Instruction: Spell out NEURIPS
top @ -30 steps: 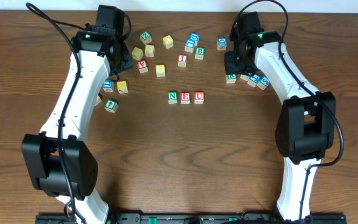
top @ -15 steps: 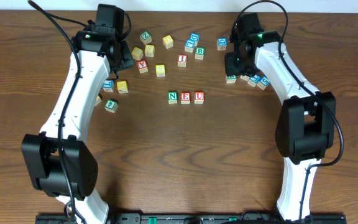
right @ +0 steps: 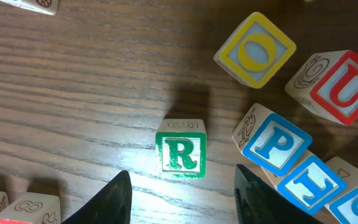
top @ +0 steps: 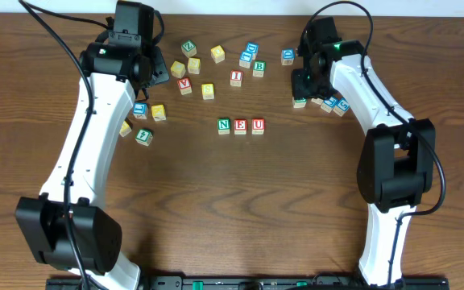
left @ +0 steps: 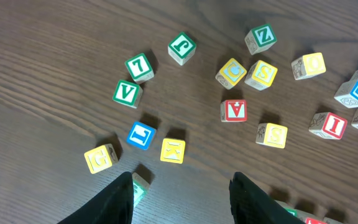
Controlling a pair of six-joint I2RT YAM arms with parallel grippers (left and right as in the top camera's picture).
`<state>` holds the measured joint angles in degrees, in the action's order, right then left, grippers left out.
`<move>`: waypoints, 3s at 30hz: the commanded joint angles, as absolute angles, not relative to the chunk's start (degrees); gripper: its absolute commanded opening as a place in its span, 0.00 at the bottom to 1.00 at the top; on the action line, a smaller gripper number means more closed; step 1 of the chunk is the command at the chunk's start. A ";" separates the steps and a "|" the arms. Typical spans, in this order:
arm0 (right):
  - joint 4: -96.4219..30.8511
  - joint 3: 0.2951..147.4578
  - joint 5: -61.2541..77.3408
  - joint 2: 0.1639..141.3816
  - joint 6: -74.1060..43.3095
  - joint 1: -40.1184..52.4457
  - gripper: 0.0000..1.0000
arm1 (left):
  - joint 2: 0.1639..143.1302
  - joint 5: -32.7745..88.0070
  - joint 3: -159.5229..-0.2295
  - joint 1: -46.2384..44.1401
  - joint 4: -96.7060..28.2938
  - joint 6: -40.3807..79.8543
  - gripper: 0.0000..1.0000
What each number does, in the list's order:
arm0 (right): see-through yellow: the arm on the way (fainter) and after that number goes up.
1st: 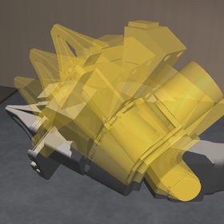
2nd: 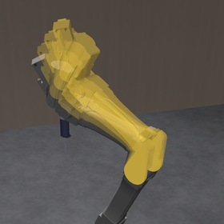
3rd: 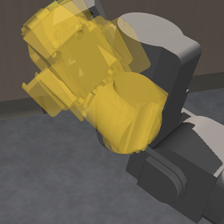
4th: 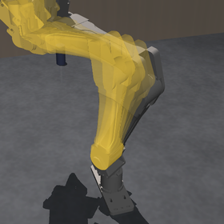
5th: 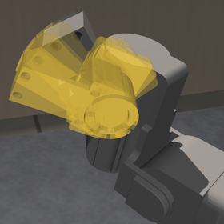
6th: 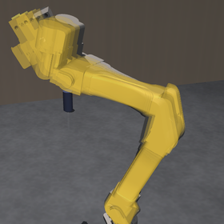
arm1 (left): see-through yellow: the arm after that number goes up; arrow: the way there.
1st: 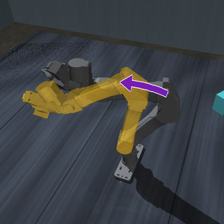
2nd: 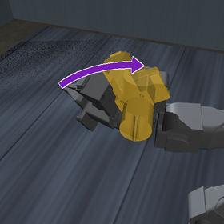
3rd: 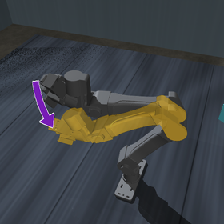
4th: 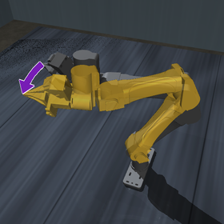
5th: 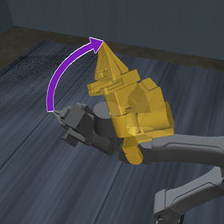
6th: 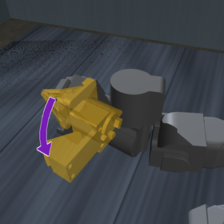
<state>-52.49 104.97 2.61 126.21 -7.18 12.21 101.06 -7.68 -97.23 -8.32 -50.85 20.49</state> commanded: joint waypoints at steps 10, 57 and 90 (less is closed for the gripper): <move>-51.00 104.84 1.89 129.01 -8.32 12.47 0.49 | 100.73 -8.45 -97.73 -8.05 -51.86 19.27 0.50; -50.33 103.66 2.07 129.05 -8.32 12.69 0.54 | 100.75 -8.62 -97.73 -8.08 -53.08 19.11 0.50; -48.34 103.68 2.11 131.66 -9.85 12.80 0.26 | 100.75 -8.64 -97.73 -8.05 -53.10 19.11 0.49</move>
